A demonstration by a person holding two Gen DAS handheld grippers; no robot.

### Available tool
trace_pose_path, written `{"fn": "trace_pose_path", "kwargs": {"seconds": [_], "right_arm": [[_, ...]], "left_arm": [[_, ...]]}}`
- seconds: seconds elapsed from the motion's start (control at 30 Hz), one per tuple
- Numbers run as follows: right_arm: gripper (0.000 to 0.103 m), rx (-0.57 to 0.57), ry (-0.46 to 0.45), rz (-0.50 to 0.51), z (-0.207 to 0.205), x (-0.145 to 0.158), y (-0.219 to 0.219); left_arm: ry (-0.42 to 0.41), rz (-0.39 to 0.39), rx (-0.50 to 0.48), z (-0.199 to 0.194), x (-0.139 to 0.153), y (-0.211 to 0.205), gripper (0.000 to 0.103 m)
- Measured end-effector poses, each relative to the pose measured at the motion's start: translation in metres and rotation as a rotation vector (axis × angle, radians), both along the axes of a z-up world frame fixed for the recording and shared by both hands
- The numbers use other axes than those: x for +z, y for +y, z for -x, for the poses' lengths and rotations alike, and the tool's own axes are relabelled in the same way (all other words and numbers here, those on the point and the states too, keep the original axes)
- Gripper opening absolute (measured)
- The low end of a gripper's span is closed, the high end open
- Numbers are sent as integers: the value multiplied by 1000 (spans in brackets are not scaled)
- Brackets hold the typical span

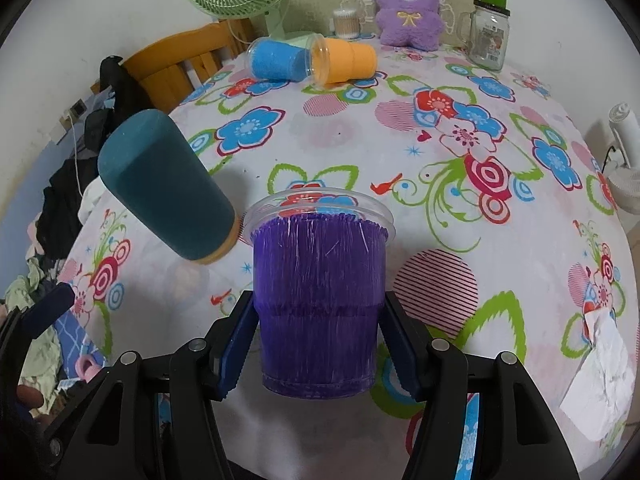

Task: Flip cup upside down
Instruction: 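Close the right gripper around the purple cup and lift it, then carry the purple cup to the left gripper with the right gripper while the left gripper grasps it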

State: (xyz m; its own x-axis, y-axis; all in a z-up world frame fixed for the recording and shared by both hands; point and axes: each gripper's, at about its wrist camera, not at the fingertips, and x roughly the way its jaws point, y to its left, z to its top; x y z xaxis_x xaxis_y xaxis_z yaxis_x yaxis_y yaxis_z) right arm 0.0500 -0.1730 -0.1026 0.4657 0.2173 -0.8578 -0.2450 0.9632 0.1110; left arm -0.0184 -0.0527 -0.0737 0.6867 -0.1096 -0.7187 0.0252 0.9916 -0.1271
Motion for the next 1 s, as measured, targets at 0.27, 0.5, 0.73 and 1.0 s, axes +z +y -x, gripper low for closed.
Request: {"fn": "trace_pose_path", "kwargs": {"seconds": [0.27,0.5,0.73,1.0], "right_arm": [[73,16,-13,-17,4,7,-5],[90,18,-76,-114,16,39,-41],[96,-73,-153,-145,33,59,-98],[96,-190,-120,-196,39,37,-157]], "left_arm": [[-4,8,15,2,0,0,103],[-11,52,-2,-4,10,-5,103],[-15,55,-64,-16,18,-38,103],[21,25,-84,-39,3,-67,103]]}}
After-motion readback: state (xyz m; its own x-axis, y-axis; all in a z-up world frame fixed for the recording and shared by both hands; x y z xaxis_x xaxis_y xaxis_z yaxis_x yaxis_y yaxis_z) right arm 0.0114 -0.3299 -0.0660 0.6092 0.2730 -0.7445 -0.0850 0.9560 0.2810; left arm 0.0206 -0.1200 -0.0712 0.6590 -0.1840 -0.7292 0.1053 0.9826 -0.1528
